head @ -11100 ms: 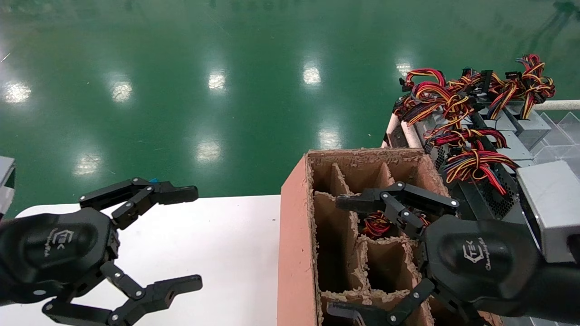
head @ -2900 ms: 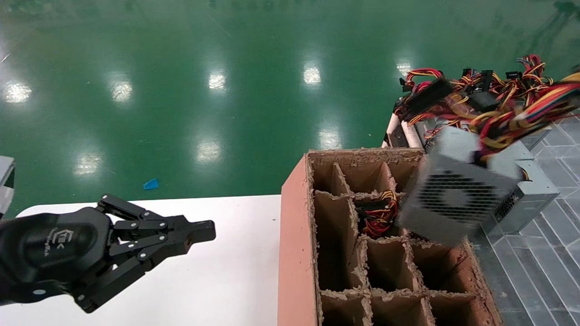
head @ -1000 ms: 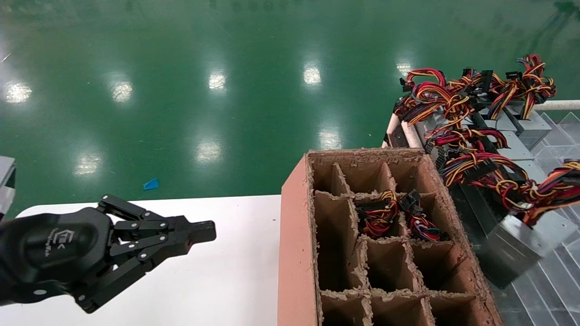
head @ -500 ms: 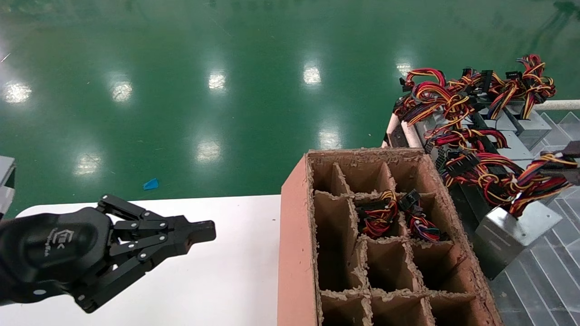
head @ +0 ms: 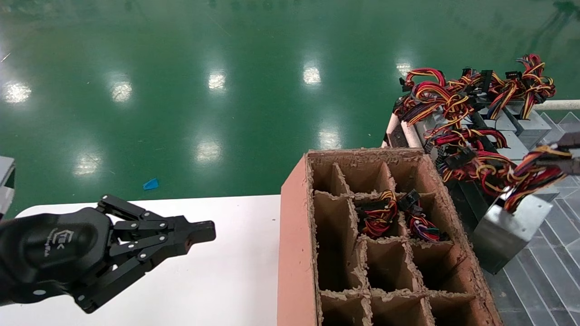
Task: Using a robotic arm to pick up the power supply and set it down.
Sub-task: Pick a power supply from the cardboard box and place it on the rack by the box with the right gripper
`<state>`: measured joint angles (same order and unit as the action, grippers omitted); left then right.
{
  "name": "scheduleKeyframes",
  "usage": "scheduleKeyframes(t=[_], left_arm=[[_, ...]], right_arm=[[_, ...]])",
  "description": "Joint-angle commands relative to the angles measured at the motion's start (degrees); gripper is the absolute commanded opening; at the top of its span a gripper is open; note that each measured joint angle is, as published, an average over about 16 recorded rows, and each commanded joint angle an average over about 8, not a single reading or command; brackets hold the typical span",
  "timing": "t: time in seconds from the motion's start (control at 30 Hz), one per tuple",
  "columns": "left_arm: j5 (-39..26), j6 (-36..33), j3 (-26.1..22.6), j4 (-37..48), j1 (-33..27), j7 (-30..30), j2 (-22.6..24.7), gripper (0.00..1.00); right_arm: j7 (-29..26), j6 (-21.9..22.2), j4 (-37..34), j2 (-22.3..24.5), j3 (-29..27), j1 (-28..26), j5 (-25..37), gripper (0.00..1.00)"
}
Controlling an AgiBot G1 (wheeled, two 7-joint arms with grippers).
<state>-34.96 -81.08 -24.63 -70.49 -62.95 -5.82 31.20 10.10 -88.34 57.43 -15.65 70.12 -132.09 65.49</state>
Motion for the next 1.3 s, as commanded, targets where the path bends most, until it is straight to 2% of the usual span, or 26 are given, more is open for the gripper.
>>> scheduleKeyframes(t=[0.03, 0.37, 0.63, 0.8, 1.0, 1.3], left_arm=[[0.00, 0.00, 0.00, 0.00, 0.00, 0.00, 0.00, 0.00], [0.00, 0.00, 0.00, 0.00, 0.00, 0.00, 0.00, 0.00], [0.00, 0.00, 0.00, 0.00, 0.00, 0.00, 0.00, 0.00], [0.00, 0.00, 0.00, 0.00, 0.00, 0.00, 0.00, 0.00], [0.00, 0.00, 0.00, 0.00, 0.00, 0.00, 0.00, 0.00], [0.00, 0.00, 0.00, 0.00, 0.00, 0.00, 0.00, 0.00]], right_arm=[[0.81, 0.27, -0.62, -0.21, -0.09, 0.00, -0.26, 0.00], [1.55, 0.07, -2.08, -0.53, 0.22, 0.55, -1.42, 0.00], [3.24, 1.79, -7.17, -1.81, 1.58, 3.36, -1.45, 0.00], [6.78, 3.83, -12.39, -4.01, 1.79, 5.19, -2.16, 0.00], [12.79, 5.89, -21.87, -8.48, 1.30, 7.35, -4.16, 0.00], [23.15, 4.78, -34.48, -14.40, 0.06, 7.51, -6.21, 0.00]])
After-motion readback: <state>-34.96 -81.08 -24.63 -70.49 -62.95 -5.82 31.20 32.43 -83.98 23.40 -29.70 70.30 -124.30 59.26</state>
